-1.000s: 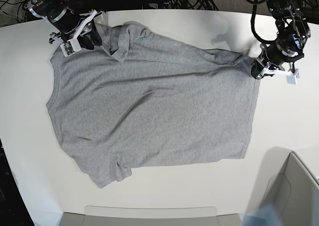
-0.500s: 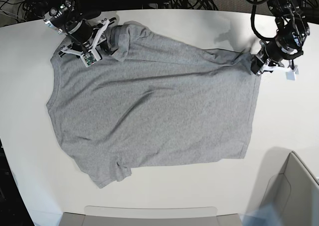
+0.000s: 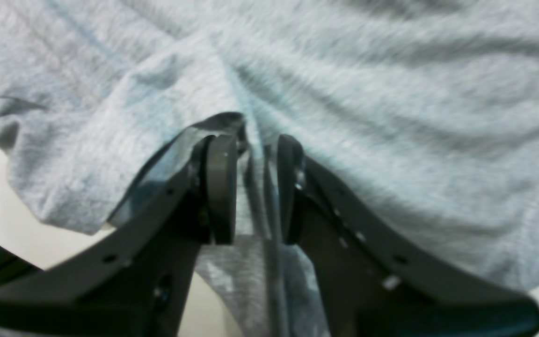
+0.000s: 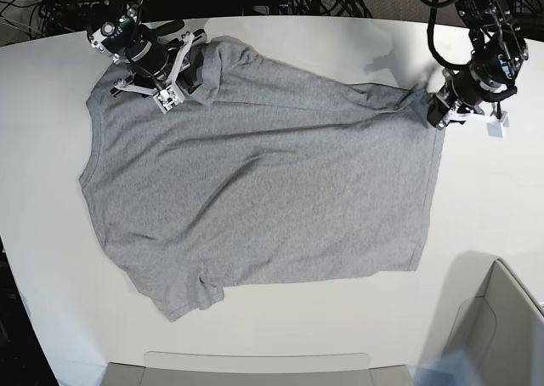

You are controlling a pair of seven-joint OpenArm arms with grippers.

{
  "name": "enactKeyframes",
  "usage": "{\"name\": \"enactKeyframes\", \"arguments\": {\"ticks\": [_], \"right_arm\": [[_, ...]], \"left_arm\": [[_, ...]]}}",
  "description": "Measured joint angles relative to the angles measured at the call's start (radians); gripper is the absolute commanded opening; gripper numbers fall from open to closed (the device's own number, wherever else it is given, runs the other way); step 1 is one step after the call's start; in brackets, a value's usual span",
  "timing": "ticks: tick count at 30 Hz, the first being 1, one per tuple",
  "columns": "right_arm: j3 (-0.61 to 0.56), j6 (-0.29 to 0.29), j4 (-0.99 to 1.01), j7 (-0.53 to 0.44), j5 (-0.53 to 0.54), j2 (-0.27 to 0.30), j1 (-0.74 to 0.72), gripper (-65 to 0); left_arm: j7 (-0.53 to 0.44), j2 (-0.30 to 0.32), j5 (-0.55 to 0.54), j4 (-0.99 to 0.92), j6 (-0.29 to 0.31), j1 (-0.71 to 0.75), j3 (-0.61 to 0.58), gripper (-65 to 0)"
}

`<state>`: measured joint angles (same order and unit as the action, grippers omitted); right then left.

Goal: Fold the T-shirt properly
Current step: 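Regrasp the shirt shoulder with the right gripper, holding with the left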

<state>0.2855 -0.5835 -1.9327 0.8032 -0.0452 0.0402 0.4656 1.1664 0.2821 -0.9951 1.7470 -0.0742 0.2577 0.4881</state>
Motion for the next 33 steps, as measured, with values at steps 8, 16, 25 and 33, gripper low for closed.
{"name": "enactKeyframes", "arguments": {"ticks": [8, 16, 25, 33], "right_arm": [[0.002, 0.0, 0.028, -0.001, -0.038, 0.001, -0.02, -49.4], [-0.013, 0.0, 0.043, -0.003, -0.038, 0.001, -0.026, -59.2], [-0.016, 0.0, 0.07, -0.011, -0.034, 0.001, -0.026, -65.0], [-0.01, 0.0, -0.07, 0.0, -0.034, 0.001, 0.034, -65.0]], "left_arm": [[0.0, 0.0, 0.0, 0.0, 0.0, 0.0, 0.0, -65.0], [0.0, 0.0, 0.0, 0.0, 0.0, 0.0, 0.0, -65.0], [0.0, 0.0, 0.0, 0.0, 0.0, -0.002, 0.0, -65.0], [0.0, 0.0, 0.0, 0.0, 0.0, -0.003, 0.0, -65.0]]}}
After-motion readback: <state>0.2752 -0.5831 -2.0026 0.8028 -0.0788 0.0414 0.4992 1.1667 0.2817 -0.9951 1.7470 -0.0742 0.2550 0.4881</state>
